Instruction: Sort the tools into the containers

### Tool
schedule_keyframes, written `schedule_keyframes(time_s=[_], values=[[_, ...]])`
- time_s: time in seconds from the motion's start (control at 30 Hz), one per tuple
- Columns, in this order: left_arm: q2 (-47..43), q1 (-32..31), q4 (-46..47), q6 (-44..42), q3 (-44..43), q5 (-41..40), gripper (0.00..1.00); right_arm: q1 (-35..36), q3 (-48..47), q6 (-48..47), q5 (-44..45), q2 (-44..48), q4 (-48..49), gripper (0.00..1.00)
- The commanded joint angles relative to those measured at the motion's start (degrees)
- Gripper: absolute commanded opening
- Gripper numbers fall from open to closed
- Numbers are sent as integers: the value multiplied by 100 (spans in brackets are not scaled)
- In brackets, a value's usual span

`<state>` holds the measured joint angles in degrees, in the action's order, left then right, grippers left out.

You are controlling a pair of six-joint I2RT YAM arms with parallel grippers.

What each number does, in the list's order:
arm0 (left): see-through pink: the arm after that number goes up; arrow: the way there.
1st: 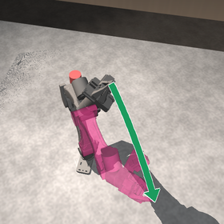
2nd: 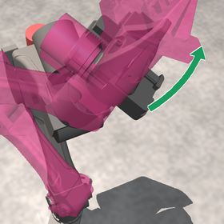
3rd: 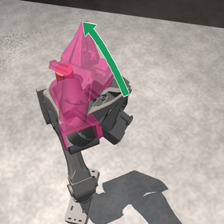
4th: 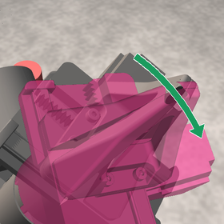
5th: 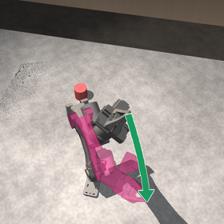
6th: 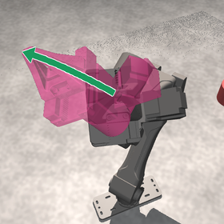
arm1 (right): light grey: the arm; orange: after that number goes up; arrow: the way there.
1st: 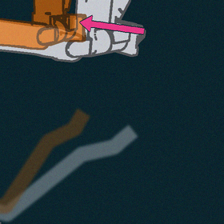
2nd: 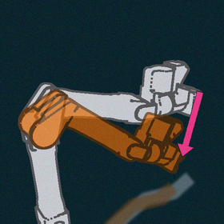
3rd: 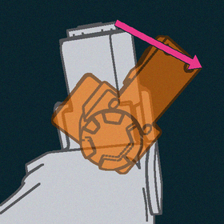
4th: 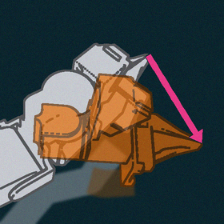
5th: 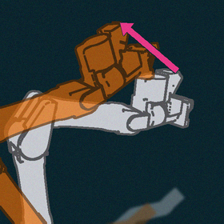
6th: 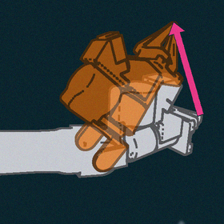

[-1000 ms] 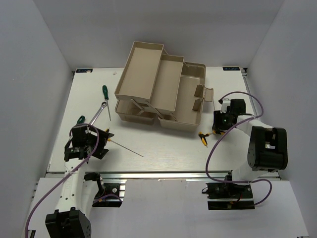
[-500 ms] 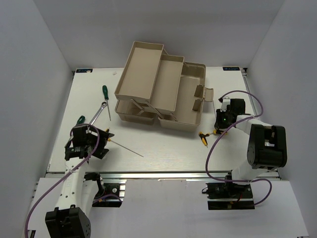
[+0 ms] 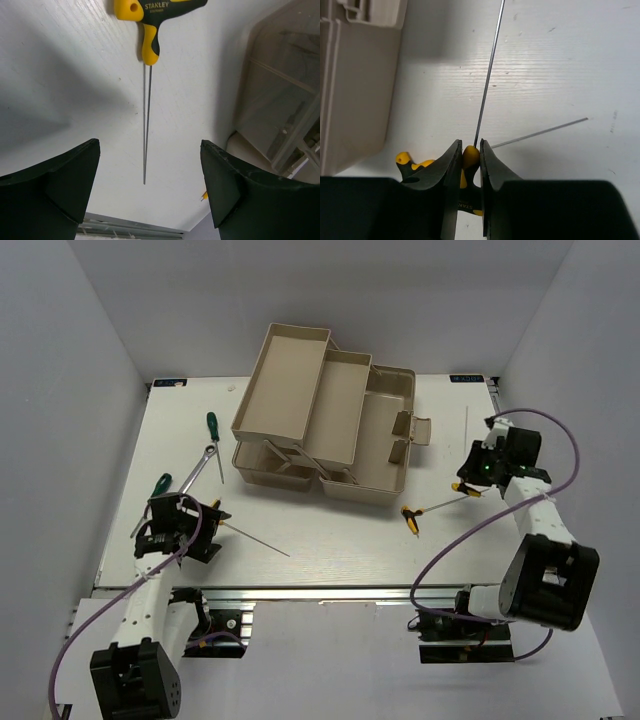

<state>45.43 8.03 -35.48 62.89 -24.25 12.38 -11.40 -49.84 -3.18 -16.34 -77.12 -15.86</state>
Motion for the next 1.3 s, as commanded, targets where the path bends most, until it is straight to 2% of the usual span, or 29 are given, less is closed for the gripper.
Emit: schedule_keyframes(time_s=[0.0, 0.13, 0.2, 0.27, 0.4, 0.43, 0.57, 0.73, 0.83, 0.9, 0.93, 1.03, 1.13, 1.27], values=[[176, -3, 287, 100, 17, -209, 90, -345, -262, 422, -308, 513, -383, 0], [563, -3, 428, 144, -36, -447, 89, -469, -403, 493, -729, 1137, -209, 0], [886, -3, 455, 144, -132, -622, 88, -416, -482, 642, -1300, 1304, -15, 0], [1125, -3, 490, 109, -203, -745, 88, -57, -780, 889, -1486, 1235, 65, 0], [1687, -3, 621, -84, -527, -1018, 87, 804, -1115, 1398, -1407, 682, 293, 0], [1871, -12, 622, -189, -580, -1053, 87, 1049, -1106, 1791, -1442, 490, 590, 0], [2180, -3, 604, -444, -721, -1359, 83, 1491, -1132, 2690, -1399, -99, 1058, 0], [2216, -3, 595, -638, -730, -1484, 82, 2026, -1914, 2937, -1152, -961, 1146, 0], [2172, -3, 613, -699, -721, -1519, 82, 2351, -2310, 2666, -881, -1454, 1085, 2], [2198, -12, 657, -734, -721, -1563, 81, 2432, -2398, 2690, -617, -1735, 1041, 9], [2224, -12, 666, -752, -730, -1572, 81, 2432, -2407, 2769, -625, -1814, 1050, 19], [2400, -3, 744, -796, -757, -1599, 78, 2432, -2311, 2840, -633, -1894, 1076, 40], [2619, -12, 902, -849, -792, -1546, 70, 2432, -2232, 2762, -704, -1763, 1120, 52], [2910, -3, 1122, -893, -879, -1511, 64, 2353, -2161, 2586, -923, -1412, 1129, 55]])
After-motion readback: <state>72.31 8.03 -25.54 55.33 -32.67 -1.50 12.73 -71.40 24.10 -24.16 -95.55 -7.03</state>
